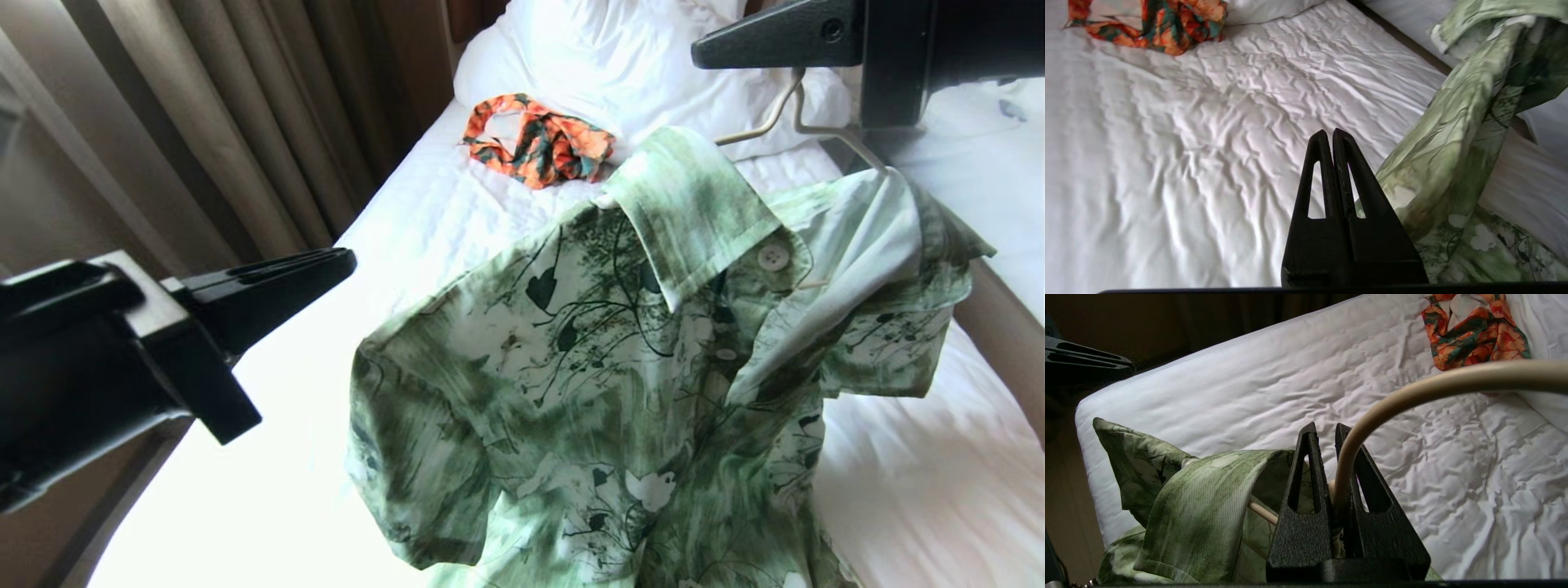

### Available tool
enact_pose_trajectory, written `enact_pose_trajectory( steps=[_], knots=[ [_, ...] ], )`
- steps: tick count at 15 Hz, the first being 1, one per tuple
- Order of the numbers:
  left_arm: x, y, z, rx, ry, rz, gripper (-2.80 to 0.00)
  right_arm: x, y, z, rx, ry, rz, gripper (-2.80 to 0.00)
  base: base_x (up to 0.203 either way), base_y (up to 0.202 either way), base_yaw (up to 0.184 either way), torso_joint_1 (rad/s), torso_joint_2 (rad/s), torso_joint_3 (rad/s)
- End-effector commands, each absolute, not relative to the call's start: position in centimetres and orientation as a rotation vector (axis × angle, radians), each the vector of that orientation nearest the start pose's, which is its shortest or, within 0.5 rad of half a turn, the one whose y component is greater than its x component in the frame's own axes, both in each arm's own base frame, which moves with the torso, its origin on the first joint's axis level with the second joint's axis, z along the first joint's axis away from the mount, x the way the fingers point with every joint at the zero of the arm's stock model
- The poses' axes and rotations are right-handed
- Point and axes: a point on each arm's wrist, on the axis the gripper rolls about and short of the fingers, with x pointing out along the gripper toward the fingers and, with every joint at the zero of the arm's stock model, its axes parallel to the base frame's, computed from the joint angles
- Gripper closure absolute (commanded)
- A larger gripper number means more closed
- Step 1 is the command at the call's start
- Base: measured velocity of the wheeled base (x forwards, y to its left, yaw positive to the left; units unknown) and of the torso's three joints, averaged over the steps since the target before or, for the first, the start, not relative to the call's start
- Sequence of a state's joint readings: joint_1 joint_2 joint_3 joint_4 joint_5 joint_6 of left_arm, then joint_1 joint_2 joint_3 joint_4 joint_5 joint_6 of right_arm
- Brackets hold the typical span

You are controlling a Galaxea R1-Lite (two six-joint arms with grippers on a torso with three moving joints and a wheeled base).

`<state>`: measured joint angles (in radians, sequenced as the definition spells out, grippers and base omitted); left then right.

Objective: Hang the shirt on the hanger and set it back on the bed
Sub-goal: Take the clothes hanger out of the clothes

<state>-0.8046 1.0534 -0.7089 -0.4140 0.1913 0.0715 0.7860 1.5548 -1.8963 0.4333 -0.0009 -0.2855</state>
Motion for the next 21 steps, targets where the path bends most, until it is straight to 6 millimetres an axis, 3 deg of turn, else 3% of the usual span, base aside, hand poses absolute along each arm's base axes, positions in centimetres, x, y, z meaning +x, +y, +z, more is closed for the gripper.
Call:
enact_pose_trajectory(
  steps=[1,4,9,15,21],
  knots=[
    [8.6,-7.2,28.3,0.007,-0.123,-0.538,0.0,16.5,16.5,42.0,-0.309,-0.026,0.791,0.0,0.0,0.0,0.0,0.0,0.0,0.0],
    [7.1,-4.9,27.0,0.008,-0.109,-0.455,0.0,16.9,16.1,42.1,-0.313,-0.029,0.766,0.0,0.0,0.0,0.0,0.012,-0.07,-0.056],
    [4.6,-2.2,25.6,0.005,-0.13,-0.319,0.0,17.0,15.2,42.6,-0.35,-0.062,0.731,0.0,0.0,0.0,0.0,0.087,-0.42,-0.323],
    [3.3,-1.3,23.4,0.018,-0.097,-0.302,0.0,16.6,14.6,43.9,-0.349,-0.18,0.7,0.0,0.0,0.0,0.0,0.151,-0.51,-0.363],
    [3.3,-1.3,22.9,0.024,-0.086,-0.288,0.0,16.3,13.8,44.6,-0.364,-0.237,0.67,0.0,0.0,0.0,0.0,0.204,-0.57,-0.369]
  ],
)
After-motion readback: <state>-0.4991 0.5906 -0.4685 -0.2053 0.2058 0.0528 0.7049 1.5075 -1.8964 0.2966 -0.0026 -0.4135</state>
